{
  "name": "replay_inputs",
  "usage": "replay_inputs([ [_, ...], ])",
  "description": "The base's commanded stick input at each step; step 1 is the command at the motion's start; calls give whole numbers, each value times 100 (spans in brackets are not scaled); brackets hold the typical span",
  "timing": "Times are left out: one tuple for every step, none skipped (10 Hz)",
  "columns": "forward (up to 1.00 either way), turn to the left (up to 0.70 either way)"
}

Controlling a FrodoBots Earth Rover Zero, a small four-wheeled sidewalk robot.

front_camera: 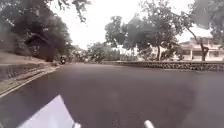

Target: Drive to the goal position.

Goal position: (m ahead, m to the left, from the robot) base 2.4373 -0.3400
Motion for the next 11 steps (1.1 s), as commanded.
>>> replay_inputs([
  [50,43],
  [50,49],
  [50,33],
  [50,14],
  [50,0],
  [50,0],
  [50,0],
  [50,0],
  [50,0],
  [50,0],
  [50,0],
])
